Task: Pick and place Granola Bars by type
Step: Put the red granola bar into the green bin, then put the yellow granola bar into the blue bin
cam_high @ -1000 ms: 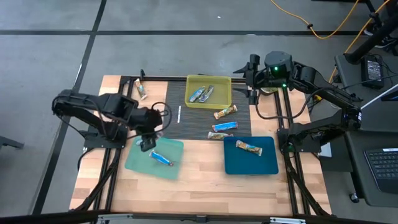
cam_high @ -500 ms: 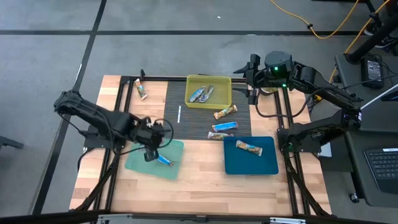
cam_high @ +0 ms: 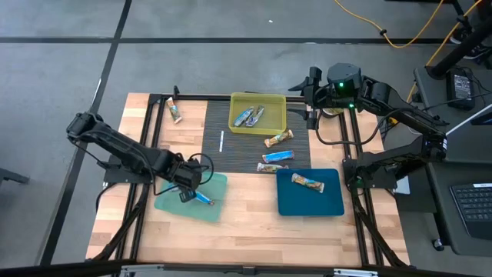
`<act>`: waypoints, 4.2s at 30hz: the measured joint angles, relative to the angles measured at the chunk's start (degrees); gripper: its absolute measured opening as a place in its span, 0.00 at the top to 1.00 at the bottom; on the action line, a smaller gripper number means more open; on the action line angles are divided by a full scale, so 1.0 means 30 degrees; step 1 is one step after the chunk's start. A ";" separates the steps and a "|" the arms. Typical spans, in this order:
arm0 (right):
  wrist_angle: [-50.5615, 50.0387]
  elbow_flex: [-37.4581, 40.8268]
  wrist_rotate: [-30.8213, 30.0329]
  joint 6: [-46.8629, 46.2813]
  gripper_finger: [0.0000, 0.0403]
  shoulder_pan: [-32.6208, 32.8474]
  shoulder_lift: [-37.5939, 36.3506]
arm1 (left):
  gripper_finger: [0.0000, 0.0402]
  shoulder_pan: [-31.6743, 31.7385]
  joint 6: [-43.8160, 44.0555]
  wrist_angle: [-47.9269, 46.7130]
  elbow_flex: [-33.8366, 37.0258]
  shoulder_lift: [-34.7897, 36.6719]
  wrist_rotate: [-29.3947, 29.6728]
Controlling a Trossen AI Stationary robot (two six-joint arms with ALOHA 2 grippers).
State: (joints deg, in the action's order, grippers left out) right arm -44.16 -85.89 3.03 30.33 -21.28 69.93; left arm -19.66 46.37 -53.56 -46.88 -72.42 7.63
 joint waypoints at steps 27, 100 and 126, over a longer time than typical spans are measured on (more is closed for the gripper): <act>-0.0085 0.0000 0.0000 0.0607 0.26 0.0000 0.0000 | 0.67 0.0031 0.2362 -0.0056 0.0517 0.0197 -0.0905; 0.3905 0.0000 -0.1989 0.0998 0.26 -0.3008 0.0022 | 0.35 2.5757 -0.4269 0.6438 0.0112 -0.4064 0.2564; 0.3870 0.0000 -0.1967 0.2980 0.26 -0.3162 0.0022 | 0.51 2.5055 -0.3213 0.5757 -0.0121 -0.6171 0.5119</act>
State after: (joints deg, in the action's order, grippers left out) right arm -32.55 -85.89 -2.87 39.27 -30.76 70.00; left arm 55.51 36.73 -36.29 -47.24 -90.94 22.98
